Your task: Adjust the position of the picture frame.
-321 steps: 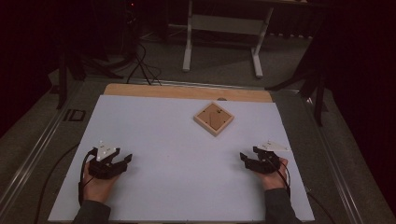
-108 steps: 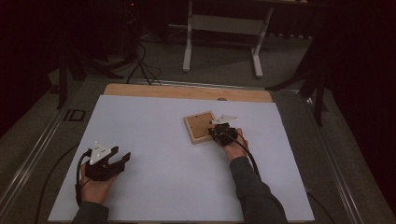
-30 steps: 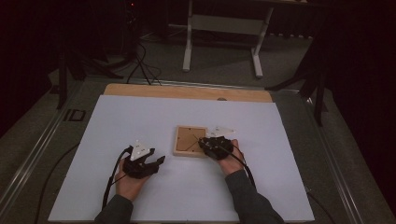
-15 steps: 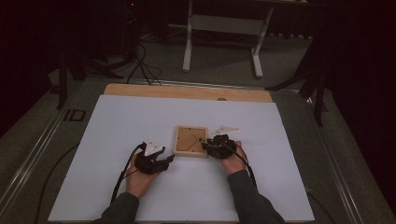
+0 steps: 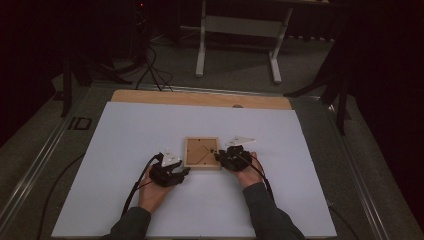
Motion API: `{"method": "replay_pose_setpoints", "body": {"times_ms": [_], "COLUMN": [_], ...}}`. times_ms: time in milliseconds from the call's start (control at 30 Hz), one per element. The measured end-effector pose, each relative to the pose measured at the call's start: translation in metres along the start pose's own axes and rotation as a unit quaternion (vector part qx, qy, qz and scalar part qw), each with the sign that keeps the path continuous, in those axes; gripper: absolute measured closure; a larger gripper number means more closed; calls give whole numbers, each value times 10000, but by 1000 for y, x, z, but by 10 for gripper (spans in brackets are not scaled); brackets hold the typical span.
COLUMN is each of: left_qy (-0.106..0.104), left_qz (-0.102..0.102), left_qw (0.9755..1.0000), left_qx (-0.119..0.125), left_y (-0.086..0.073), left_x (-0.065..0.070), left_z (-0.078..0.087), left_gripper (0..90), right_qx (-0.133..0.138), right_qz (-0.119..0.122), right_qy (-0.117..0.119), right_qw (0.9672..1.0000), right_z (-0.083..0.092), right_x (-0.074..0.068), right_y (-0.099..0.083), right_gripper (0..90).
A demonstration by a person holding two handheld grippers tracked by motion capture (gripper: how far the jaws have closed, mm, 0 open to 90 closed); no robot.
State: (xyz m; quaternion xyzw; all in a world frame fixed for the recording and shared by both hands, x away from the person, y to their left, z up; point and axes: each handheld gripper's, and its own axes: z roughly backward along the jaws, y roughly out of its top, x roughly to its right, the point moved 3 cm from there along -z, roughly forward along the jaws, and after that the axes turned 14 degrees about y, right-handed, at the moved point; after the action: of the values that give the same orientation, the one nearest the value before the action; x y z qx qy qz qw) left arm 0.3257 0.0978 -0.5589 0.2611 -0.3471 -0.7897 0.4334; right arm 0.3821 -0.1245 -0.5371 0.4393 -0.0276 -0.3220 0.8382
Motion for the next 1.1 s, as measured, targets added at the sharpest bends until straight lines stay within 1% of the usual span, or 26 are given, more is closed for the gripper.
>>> {"method": "replay_pose_setpoints", "body": {"times_ms": [33, 100, 167, 300, 600, 767, 1100], "left_qy": [36, 41, 4, 0, -53, -51, -67], "left_qz": [-53, -79, -73, -94, -110, -126, -157], "left_qw": [10000, 9999, 9999, 9999, 9998, 9998, 9997], "left_qx": [-13, -46, -79, -136, -167, -166, -155], "left_y": [0, 0, -1, -3, -7, -7, -7], "left_x": [1, 1, 0, 0, 0, 0, 0], "left_z": [0, 1, 3, 7, 12, 13, 12], "left_gripper": [550, 546, 547, 548, 552, 554, 554], "right_qx": [7, 5, -22, -24, -33, 10, -6], "right_qz": [-10, 11, 18, 36, 52, 40, 130], "right_qy": [8, 7, 34, 69, 88, 95, 31], "right_qw": [10000, 10000, 10000, 10000, 9999, 9999, 9999], "right_z": [0, -1, 0, 0, 1, 2, 3], "right_x": [-1, -2, -4, -8, -18, -19, -21], "right_y": [0, 0, -1, -2, -6, -8, -9], "right_gripper": [723, 723, 722, 720, 715, 714, 715]}}
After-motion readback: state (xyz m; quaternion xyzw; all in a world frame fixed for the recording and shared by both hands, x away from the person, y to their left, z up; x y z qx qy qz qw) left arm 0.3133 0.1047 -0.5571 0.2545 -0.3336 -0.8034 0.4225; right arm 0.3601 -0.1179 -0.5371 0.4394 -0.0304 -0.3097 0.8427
